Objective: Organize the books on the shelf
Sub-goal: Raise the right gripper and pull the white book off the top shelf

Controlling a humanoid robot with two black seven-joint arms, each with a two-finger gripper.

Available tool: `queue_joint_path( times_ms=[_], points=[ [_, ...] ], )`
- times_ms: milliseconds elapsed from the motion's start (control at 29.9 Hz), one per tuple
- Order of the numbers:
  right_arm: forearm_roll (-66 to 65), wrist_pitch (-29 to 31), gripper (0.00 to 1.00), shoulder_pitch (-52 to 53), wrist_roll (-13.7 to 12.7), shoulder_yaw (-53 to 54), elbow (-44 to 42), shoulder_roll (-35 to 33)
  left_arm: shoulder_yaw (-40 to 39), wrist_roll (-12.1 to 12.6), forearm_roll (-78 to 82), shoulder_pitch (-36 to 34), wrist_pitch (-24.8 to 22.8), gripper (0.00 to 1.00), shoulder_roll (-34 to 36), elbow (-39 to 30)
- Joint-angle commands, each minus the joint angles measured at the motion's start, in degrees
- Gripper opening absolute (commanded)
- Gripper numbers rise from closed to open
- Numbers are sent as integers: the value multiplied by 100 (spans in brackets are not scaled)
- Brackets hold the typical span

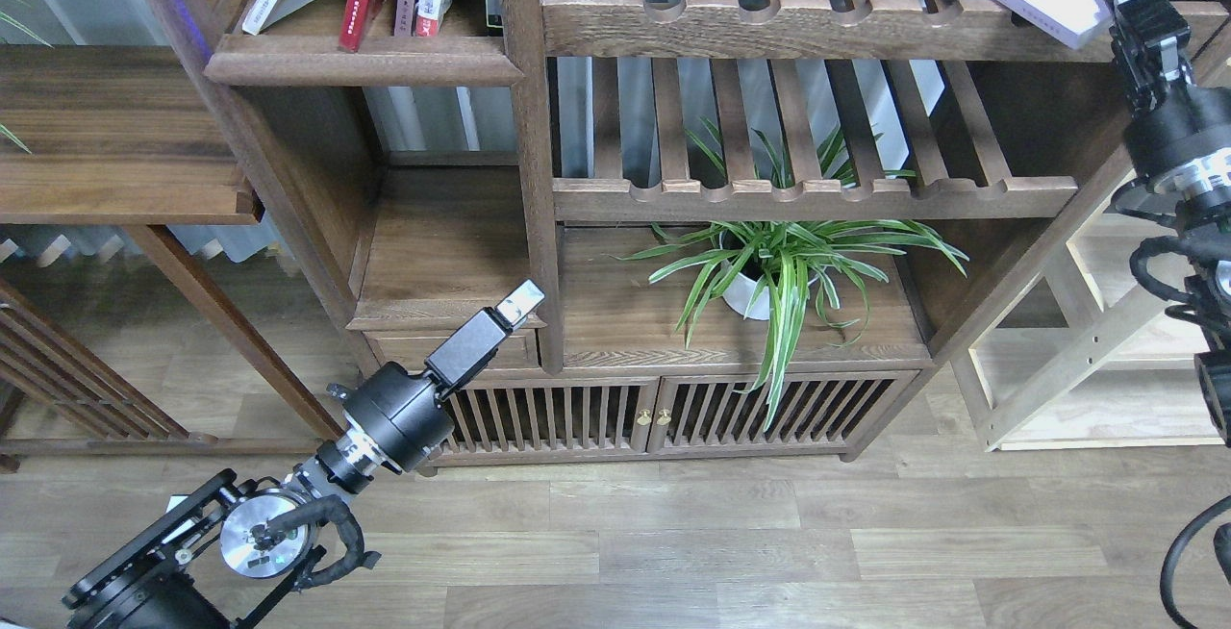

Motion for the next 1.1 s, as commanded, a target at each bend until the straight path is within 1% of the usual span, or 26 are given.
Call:
queue_joint_path(
  times_ms=[0,100,201,368,669,803,1070],
  points=[
    [73,116,4,-58,18,40,21,29,24,0,8,7,0,99,-14,0],
    [258,446,2,-268,10,146,73,38,50,0,8,16,0,99,-6,0],
    [434,446,0,-471,-8,164,135,38,51,-9,8,25,0,99,-6,0],
    [890,446,0,-752,1,181,310,29,59,0,17,25,0,99,-32,0],
    [1567,446,0,-876,27,603,1048,64,51,-9,-27,34,0,99,-59,140],
    [1700,446,0,-928,1,612,1391,12,42,-18,-36,34,0,99,-58,263],
    [1717,446,0,-1658,-8,577,2173,64,42,-18,-36,104,0,99,-15,369]
  ],
)
